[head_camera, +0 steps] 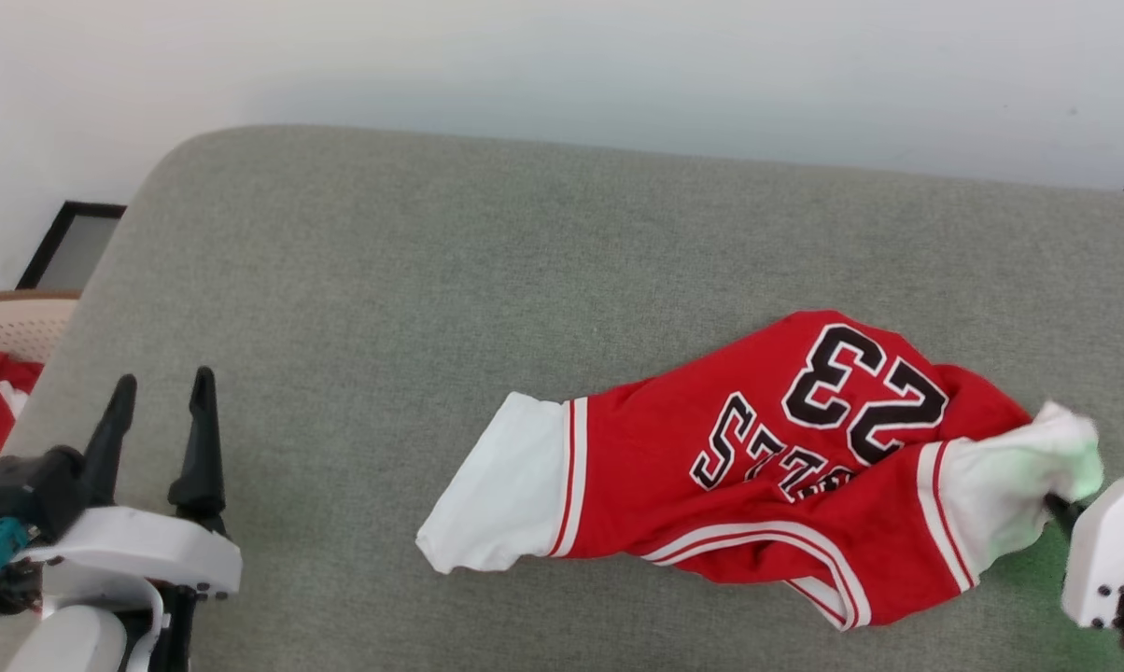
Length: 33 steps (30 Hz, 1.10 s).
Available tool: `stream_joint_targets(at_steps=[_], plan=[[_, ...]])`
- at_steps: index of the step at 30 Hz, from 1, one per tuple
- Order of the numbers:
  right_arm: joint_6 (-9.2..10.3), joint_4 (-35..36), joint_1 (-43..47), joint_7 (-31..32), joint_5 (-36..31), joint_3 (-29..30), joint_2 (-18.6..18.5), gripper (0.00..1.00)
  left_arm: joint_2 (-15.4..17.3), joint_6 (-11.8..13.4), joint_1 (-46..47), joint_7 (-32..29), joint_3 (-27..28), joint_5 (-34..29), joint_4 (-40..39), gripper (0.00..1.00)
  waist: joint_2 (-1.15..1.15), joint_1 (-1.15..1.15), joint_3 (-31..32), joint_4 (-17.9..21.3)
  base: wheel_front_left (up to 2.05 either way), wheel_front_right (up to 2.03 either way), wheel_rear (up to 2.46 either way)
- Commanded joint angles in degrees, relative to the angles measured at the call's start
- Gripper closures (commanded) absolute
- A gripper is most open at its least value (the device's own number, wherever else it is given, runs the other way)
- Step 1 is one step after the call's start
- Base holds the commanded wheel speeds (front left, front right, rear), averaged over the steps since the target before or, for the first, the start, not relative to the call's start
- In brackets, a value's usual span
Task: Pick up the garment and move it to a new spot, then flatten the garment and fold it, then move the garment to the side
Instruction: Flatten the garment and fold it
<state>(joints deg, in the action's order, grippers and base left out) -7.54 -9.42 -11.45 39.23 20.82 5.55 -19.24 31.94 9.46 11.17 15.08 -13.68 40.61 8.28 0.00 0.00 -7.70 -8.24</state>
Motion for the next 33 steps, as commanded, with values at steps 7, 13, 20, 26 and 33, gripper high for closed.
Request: stream_joint_targets(at_steps=[7, 13, 20, 26, 33], plan=[[0.10, -7.3, -0.6, -4.4, 2.0, -2.2, 0.5, 0.00, -0.8, -1.5, -1.9, 0.1, 1.0, -1.2, 1.7, 0.00, 0.00, 0.00, 2.1, 1.2, 0.00, 0.00, 0.00], [0.11, -6.1, 0.2, -6.6, 4.4, -4.5, -0.9, 0.00, -0.6, -1.8, -2.8, 0.1, 1.7, -1.9, 2.4, 0.00, 0.00, 0.00, 3.0, 2.8, 0.00, 0.00, 0.00], [0.10, -1.9, 3.4, -10.0, 6.4, -4.3, -1.0, 0.00, -0.1, -2.0, -3.5, 0.1, 2.4, -1.9, 2.3, 0.00, 0.00, 0.00, 3.4, 5.0, 0.00, 0.00, 0.00], [0.10, 2.0, 7.4, -13.0, 6.1, -2.3, 1.8, 0.00, 0.3, -1.7, -4.5, 0.1, 3.3, -2.0, 1.7, 0.00, 0.00, 0.00, 3.2, 6.6, 0.00, 0.00, 0.00], [0.10, 3.6, 9.5, -17.8, 4.1, -1.1, 4.3, 0.00, 0.6, -1.6, -5.1, 0.1, 4.1, -2.5, 1.1, 0.00, 0.00, 0.00, 2.9, 7.9, 0.00, 0.00, 0.00]])
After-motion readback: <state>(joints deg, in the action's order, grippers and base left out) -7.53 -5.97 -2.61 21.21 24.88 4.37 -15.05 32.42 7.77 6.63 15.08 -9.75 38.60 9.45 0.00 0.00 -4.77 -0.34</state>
